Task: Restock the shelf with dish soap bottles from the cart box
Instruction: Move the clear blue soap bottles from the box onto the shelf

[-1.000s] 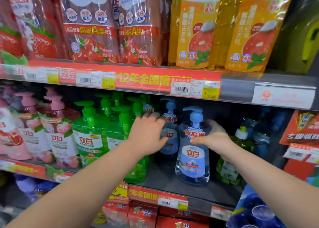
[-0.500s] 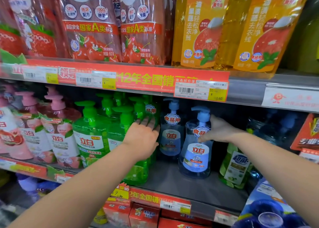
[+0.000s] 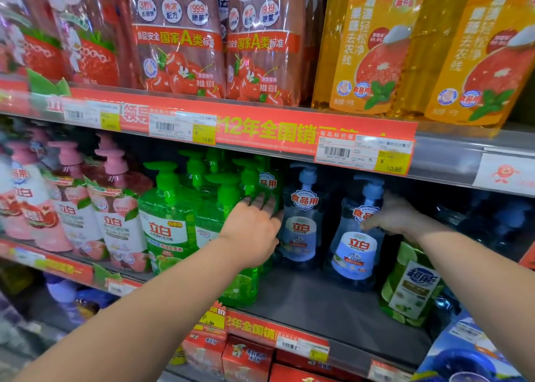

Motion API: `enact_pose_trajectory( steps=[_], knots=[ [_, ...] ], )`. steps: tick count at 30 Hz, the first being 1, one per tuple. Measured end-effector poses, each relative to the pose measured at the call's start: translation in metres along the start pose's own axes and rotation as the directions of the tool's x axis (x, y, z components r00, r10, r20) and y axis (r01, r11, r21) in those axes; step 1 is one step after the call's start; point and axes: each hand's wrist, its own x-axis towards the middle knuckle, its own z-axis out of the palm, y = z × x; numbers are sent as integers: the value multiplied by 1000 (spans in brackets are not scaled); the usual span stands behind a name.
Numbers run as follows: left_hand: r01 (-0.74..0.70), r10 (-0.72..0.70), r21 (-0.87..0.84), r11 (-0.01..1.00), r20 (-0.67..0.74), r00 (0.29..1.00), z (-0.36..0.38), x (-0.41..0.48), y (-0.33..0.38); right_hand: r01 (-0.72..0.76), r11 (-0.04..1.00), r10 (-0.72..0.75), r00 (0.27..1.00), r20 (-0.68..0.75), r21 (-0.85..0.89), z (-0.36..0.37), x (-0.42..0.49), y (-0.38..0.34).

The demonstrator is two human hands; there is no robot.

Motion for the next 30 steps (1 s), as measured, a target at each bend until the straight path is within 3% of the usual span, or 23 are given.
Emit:
enact_pose_trajectory(
  steps=[9, 15, 19, 22, 25, 30],
  knots=[
    [-6, 6, -15, 1000, 7, 1000, 0, 1, -1, 55, 995, -62, 994, 85, 84, -3, 6, -6],
    [0, 0, -22, 1000, 8, 1000, 0, 0, -2, 110, 974, -95, 992, 87, -198, -10, -2, -6],
    [4, -4, -17, 1000, 3, 1000, 2, 1, -2, 81, 872, -2, 987, 162, -482, -25, -19, -8],
    [7, -7, -16, 1000, -7, 1000, 2, 2, -2, -37, 673, 161, 982, 97, -739, -31, -33, -9],
    [9, -9, -15, 1000, 0, 1000, 2, 2, -1, -41, 567, 265, 955, 136, -822, -36, -43, -5],
    [3, -3, -18, 1000, -13, 1000, 1, 1, -2, 55, 486, 248, 948, 198, -872, -40, -55, -7]
  ],
)
